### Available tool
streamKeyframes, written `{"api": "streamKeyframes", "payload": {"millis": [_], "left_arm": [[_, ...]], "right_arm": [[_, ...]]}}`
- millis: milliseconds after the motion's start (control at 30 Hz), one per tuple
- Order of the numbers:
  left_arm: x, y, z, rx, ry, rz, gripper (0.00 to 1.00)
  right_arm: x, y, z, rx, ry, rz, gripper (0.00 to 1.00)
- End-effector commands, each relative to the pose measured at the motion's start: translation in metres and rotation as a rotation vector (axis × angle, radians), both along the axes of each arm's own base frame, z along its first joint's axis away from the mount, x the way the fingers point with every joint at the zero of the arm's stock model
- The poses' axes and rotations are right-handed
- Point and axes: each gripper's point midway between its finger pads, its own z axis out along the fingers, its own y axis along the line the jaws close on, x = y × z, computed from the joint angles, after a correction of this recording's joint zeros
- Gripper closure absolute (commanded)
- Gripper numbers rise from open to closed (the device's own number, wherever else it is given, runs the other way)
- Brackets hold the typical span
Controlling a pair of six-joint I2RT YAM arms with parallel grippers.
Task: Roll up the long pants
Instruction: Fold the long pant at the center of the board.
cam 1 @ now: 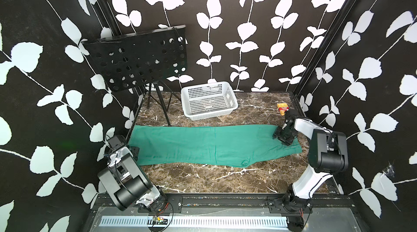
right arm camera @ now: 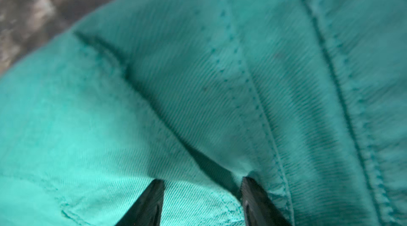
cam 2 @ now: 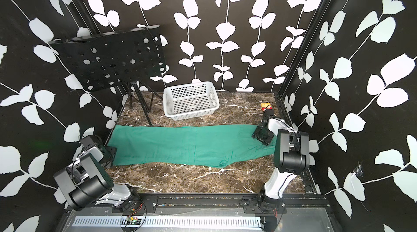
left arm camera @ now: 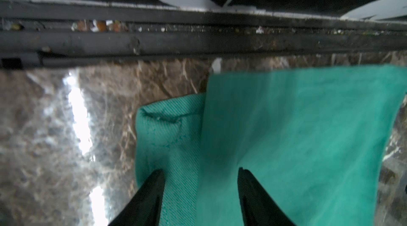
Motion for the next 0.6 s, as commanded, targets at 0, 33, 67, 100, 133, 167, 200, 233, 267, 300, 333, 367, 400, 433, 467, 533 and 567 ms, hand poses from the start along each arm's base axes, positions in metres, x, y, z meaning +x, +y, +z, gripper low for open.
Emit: {"api": "streamKeyframes", "payload": {"millis": [0, 33, 67, 100, 133, 167, 200, 233, 267, 300, 333, 367, 400, 433, 467, 533, 567], "left_arm": [[-0.029, -0.005, -0.028, -0.054, 0.13, 0.0, 0.42], [-0.028, -0.003, -0.028, -0.052, 0.129, -0.002, 0.42], [-0.028, -0.002, -0.027, -0.051, 0.128, -0.003, 0.42], [-0.027, -0.003, -0.027, -0.054, 0.123, -0.008, 0.42], [-0.025, -0.004, -0.026, -0.06, 0.117, -0.016, 0.42], [-0.023, -0.005, -0.024, -0.068, 0.106, -0.022, 0.42], [-0.021, -0.007, -0.021, -0.074, 0.091, -0.029, 0.42], [-0.019, -0.007, -0.017, -0.074, 0.079, -0.031, 0.41], [-0.018, -0.007, -0.011, -0.069, 0.068, -0.032, 0.41], [-0.018, -0.008, -0.004, -0.062, 0.058, -0.032, 0.4], [-0.019, -0.008, 0.002, -0.055, 0.054, -0.029, 0.4], [-0.022, -0.009, 0.01, -0.043, 0.058, -0.022, 0.39], [-0.027, -0.01, 0.017, -0.032, 0.068, -0.013, 0.38], [-0.032, -0.01, 0.025, -0.014, 0.077, -0.002, 0.37], [-0.039, -0.011, 0.033, 0.005, 0.094, 0.007, 0.37], [-0.054, -0.015, 0.044, 0.03, 0.152, 0.021, 0.37], [-0.062, -0.016, 0.05, 0.051, 0.182, 0.024, 0.37]], "right_arm": [[-0.037, -0.029, -0.021, -0.061, 0.148, -0.078, 0.4], [-0.037, -0.031, -0.021, -0.06, 0.147, -0.082, 0.41], [-0.035, -0.033, -0.02, -0.058, 0.141, -0.081, 0.41], [-0.032, -0.033, -0.017, -0.056, 0.129, -0.07, 0.4], [-0.028, -0.031, -0.015, -0.046, 0.115, -0.062, 0.4], [-0.023, -0.026, -0.011, -0.028, 0.086, -0.048, 0.4], [-0.016, -0.022, -0.005, -0.017, 0.052, -0.03, 0.39], [-0.011, -0.017, 0.002, -0.017, 0.025, -0.007, 0.39], [-0.006, -0.011, 0.011, -0.022, -0.011, 0.024, 0.38], [-0.001, -0.005, 0.022, -0.032, -0.044, 0.056, 0.37], [0.0, -0.001, 0.029, -0.044, -0.062, 0.079, 0.37], [0.002, 0.005, 0.037, -0.057, -0.085, 0.108, 0.37], [0.001, 0.01, 0.044, -0.07, -0.1, 0.124, 0.37], [-0.002, 0.015, 0.048, -0.077, -0.099, 0.139, 0.37], [-0.006, 0.019, 0.054, -0.083, -0.105, 0.145, 0.37], [-0.016, 0.025, 0.06, -0.082, -0.104, 0.148, 0.37], [-0.023, 0.029, 0.059, -0.077, -0.095, 0.146, 0.38]]}}
